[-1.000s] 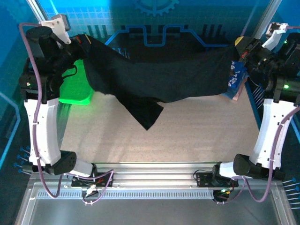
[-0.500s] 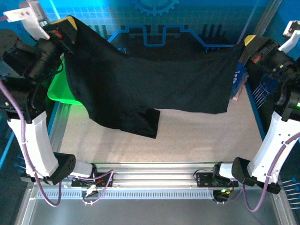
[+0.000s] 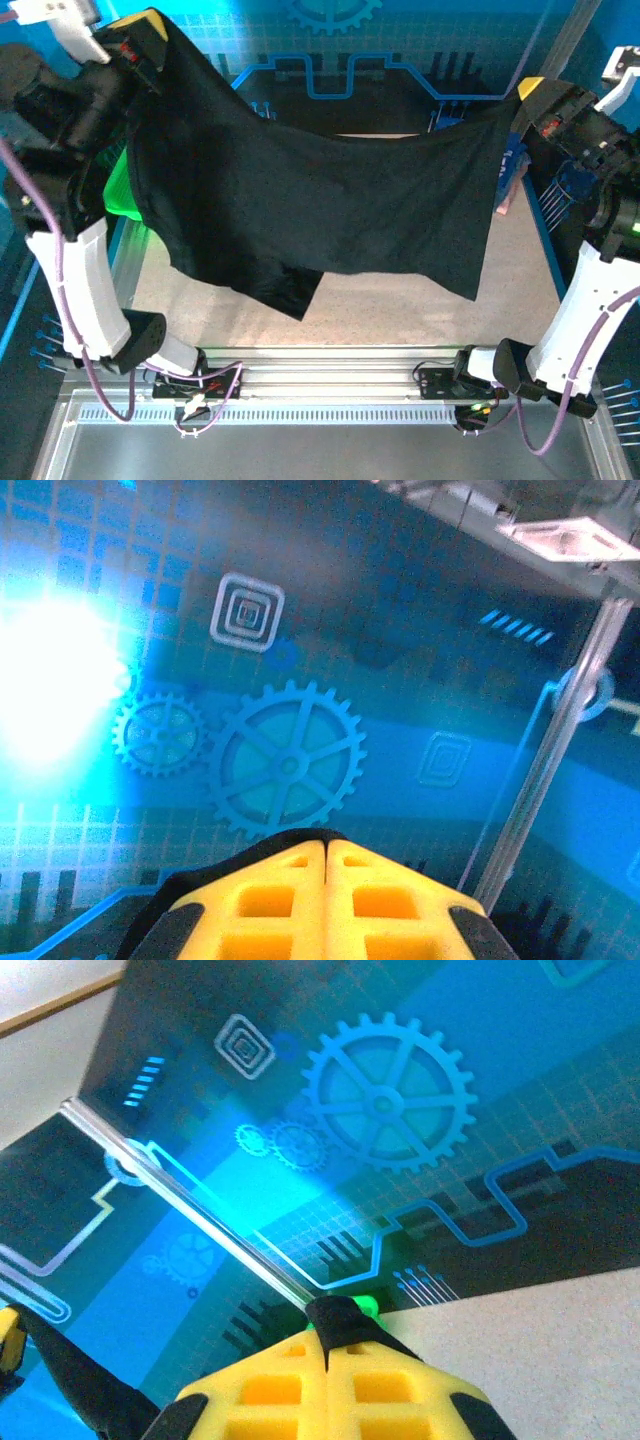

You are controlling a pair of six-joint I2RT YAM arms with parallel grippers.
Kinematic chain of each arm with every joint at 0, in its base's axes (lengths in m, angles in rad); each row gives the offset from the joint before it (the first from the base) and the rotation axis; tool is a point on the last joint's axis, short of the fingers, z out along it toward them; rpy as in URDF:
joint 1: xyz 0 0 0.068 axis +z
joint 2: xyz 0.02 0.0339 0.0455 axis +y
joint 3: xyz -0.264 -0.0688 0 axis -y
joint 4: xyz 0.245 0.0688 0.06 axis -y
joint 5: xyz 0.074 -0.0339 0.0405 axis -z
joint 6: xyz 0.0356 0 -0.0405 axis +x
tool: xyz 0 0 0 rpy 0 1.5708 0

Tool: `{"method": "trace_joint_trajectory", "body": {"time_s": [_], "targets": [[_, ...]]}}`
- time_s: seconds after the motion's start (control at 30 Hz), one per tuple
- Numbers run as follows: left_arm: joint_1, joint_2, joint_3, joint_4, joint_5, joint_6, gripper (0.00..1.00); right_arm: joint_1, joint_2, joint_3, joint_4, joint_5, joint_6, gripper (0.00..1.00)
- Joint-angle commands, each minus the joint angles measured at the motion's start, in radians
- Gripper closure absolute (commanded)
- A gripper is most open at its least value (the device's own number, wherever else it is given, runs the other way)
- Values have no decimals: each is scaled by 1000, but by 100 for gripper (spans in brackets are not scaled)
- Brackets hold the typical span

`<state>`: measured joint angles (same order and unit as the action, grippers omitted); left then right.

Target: Fold and stack the t-shirts

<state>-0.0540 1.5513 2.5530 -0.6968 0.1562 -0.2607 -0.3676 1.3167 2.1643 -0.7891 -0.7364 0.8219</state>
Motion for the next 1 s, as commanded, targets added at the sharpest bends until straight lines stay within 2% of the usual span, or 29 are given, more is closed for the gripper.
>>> {"method": "trace_joint_trajectory", "body": {"time_s": [0.0, 0.1, 0.17, 0.23, 0.3, 0.33, 0.37, 0.4, 0.43, 0.47, 0.5, 0.57, 0.6, 0.7, 0.8, 0.87, 0.97], "targets": [[14, 128, -41, 76, 12, 37, 100, 6, 80, -97, 44, 45, -40, 100], [16, 291, -14, 132, 11, 44, 100, 33, 247, -65, 45, 74, -100, 100], [18, 431, 49, 178, 0, 51, 100, 69, 434, 49, 50, 79, -149, 100], [22, 571, 125, 240, -9, 46, 100, 100, 675, 298, -32, 152, -217, 100], [25, 708, 176, 342, -48, 21, 100, 107, 967, 620, -31, 140, -198, 100], [28, 783, 225, 375, -87, -15, 100, 100, 1130, 792, 8, 168, -119, 91], [34, 845, 270, 410, -89, -66, 67, 97, 1254, 916, 83, 200, -47, 62], [40, 879, 284, 436, -100, -120, 11, 95, 1328, 968, 173, 207, 15, 42], [44, 898, 285, 434, -129, -182, 1, 103, 1370, 1002, 254, 215, 54, 33], [53, 896, 285, 397, -115, -232, 1, 113, 1349, 950, 316, 235, 124, 18], [55, 877, 283, 348, -98, -249, 1, 123, 1312, 900, 346, 231, 127, 12], [42, 791, 213, 248, -107, -216, 1, 166, 1193, 789, 255, 247, -20, 6], [30, 711, 114, 239, -100, -199, 1, 192, 1116, 705, 186, 265, -120, 4], [-23, 451, -269, 326, -100, -163, 1, 256, 861, 347, 133, 331, -286, 2], [-89, 225, -585, 372, -101, -145, 1, 304, 617, -9, 178, 421, -359, 1], [-133, 111, -728, 304, -118, -148, 1, 334, 482, -172, 175, 483, -413, 0], [-209, -66, -976, 241, -122, -195, 1, 368, 332, -322, 67, 556, -474, 0]]}}
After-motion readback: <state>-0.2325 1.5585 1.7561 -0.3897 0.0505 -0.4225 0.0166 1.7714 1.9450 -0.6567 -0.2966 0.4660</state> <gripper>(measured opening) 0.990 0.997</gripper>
